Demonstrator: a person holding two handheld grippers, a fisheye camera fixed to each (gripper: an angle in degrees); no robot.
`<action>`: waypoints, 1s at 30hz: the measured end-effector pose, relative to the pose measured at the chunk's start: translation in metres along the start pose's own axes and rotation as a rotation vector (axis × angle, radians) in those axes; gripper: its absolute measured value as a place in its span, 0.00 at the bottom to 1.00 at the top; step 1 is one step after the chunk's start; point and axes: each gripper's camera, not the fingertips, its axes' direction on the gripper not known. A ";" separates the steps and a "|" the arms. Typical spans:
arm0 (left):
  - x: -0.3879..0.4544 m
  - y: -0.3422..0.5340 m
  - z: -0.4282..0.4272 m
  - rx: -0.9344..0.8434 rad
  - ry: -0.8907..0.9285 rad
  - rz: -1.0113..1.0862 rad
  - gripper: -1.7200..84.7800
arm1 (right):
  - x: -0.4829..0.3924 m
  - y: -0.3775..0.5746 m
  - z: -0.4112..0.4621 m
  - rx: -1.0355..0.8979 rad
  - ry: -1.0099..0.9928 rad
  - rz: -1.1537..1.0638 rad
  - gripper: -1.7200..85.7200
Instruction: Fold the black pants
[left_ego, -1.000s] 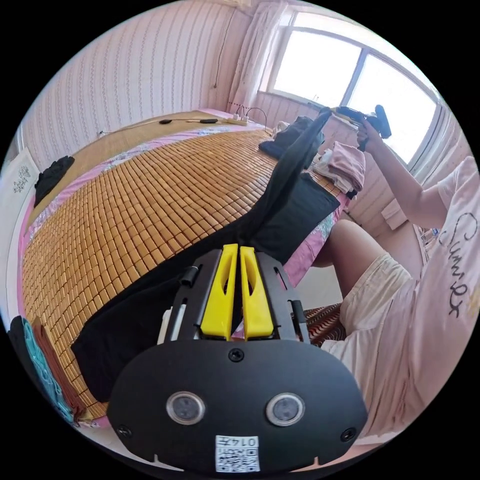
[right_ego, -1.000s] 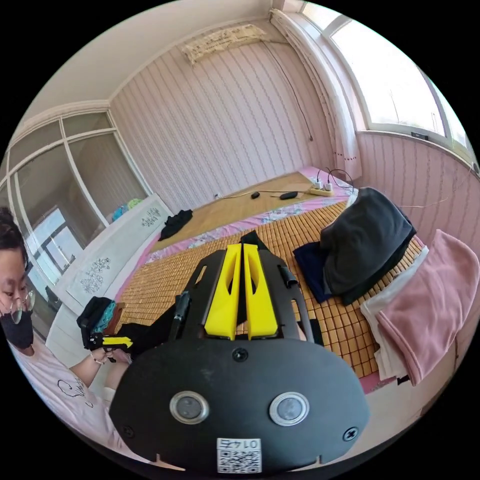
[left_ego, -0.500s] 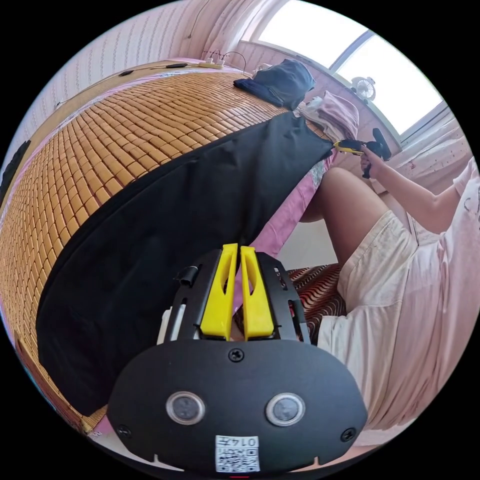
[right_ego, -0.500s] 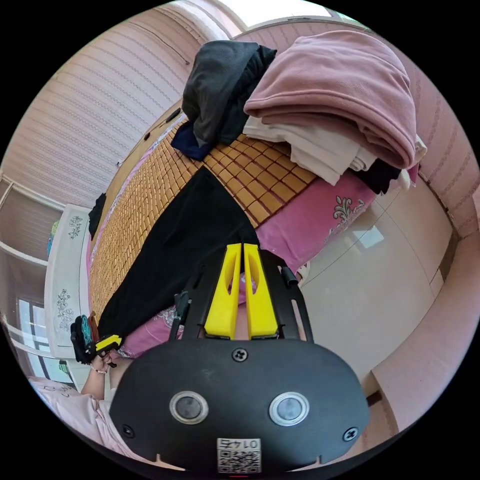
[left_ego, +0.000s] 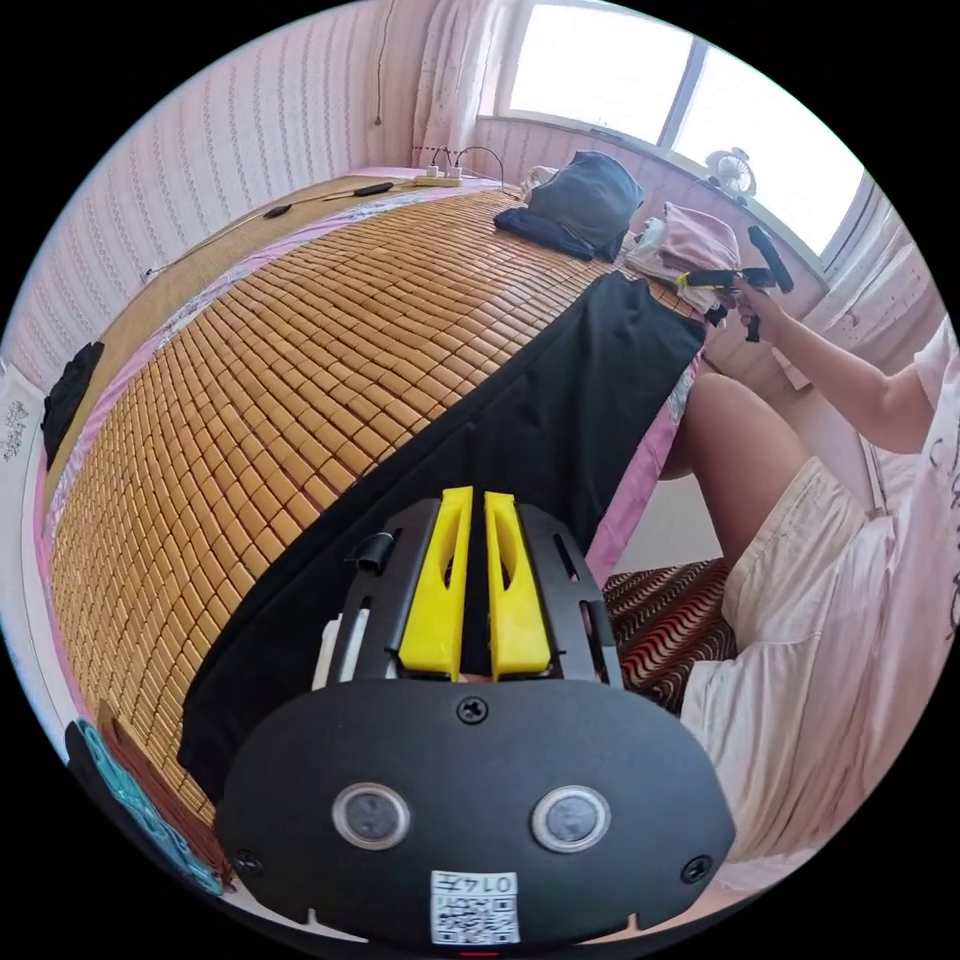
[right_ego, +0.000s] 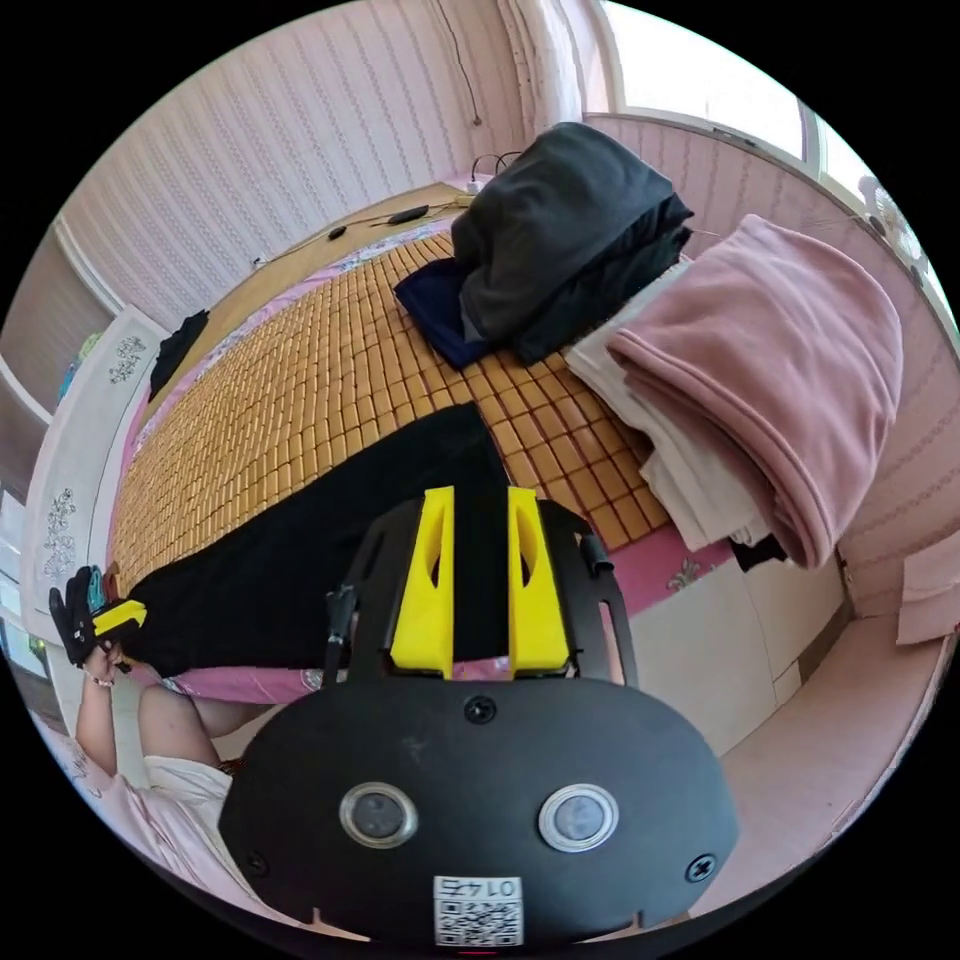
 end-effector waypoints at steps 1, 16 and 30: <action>-0.001 -0.009 0.007 0.004 0.001 -0.004 0.06 | -0.006 -0.016 0.013 -0.012 -0.021 -0.005 0.14; -0.016 -0.040 0.029 -0.078 -0.043 -0.023 0.01 | -0.032 -0.070 0.058 -0.072 0.006 -0.031 0.03; -0.037 -0.024 0.045 -0.107 -0.032 -0.212 0.01 | -0.030 0.064 0.006 -0.114 0.159 0.142 0.14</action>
